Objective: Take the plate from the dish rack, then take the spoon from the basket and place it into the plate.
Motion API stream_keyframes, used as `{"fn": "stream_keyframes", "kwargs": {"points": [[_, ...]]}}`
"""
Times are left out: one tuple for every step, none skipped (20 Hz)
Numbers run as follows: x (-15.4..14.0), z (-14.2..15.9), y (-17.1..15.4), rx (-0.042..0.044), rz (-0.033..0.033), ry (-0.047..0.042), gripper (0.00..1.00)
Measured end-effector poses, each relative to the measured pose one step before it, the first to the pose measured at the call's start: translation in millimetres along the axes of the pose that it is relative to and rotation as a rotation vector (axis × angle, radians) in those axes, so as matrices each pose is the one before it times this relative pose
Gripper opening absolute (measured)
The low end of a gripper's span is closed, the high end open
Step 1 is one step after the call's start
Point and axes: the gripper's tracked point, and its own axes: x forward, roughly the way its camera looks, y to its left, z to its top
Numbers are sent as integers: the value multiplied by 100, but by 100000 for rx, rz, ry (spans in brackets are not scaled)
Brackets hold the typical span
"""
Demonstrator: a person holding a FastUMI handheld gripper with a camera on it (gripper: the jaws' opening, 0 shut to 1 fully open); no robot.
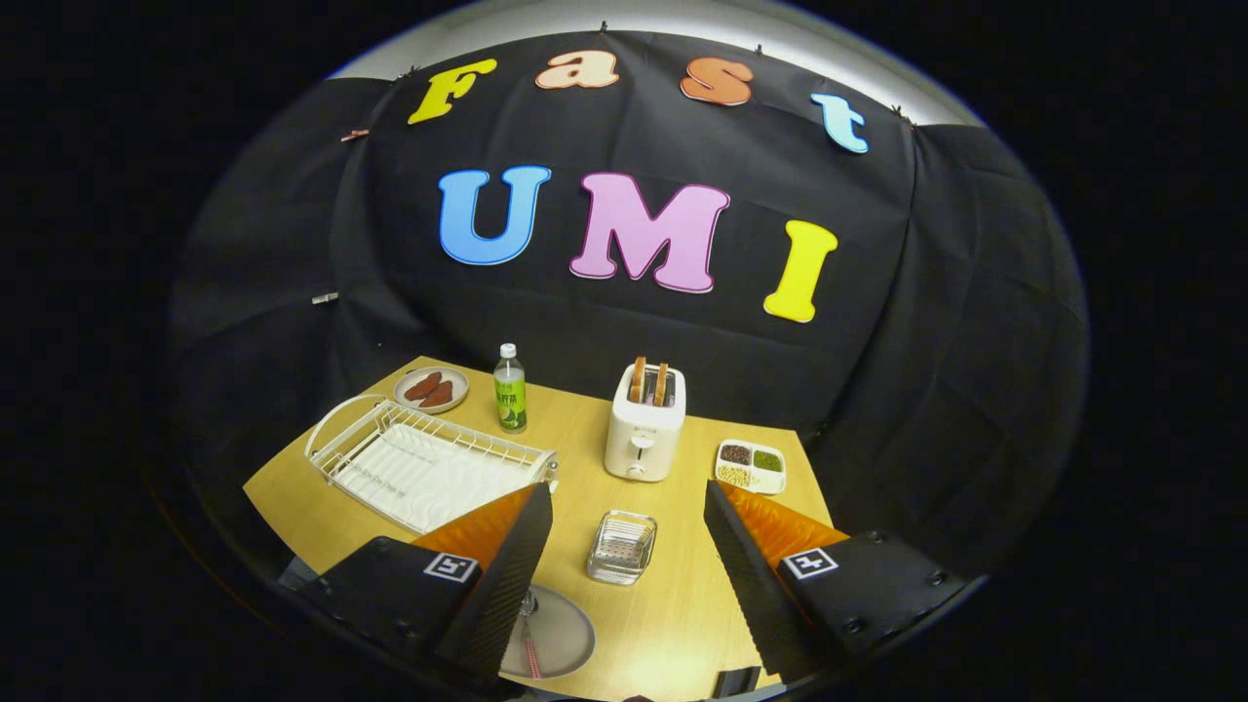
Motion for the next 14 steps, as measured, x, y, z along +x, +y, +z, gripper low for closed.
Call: {"fn": "stream_keyframes", "kwargs": {"points": [[-101,593,-117,-453,-7,-1509,97],[-201,546,-128,-194,108,-1176,97],[-147,715,-297,-131,-337,-1633,97],[-235,704,-283,-459,-266,-1722,99],[27,424,-262,-488,-160,-1456,99],[-28,255,-222,-498,82,-753,99],[-20,234,-280,-442,221,-452,99],[-13,336,-338,-99,120,-713,99],[21,382,-325,81,142,-805,99],[17,329,-371,60,-45,-1017,99],[115,123,-474,-96,-180,-368,99],[147,234,-465,-135,-387,-717,98],[110,257,-432,322,-244,-804,99],[160,307,-351,585,-96,-878,99]]}}
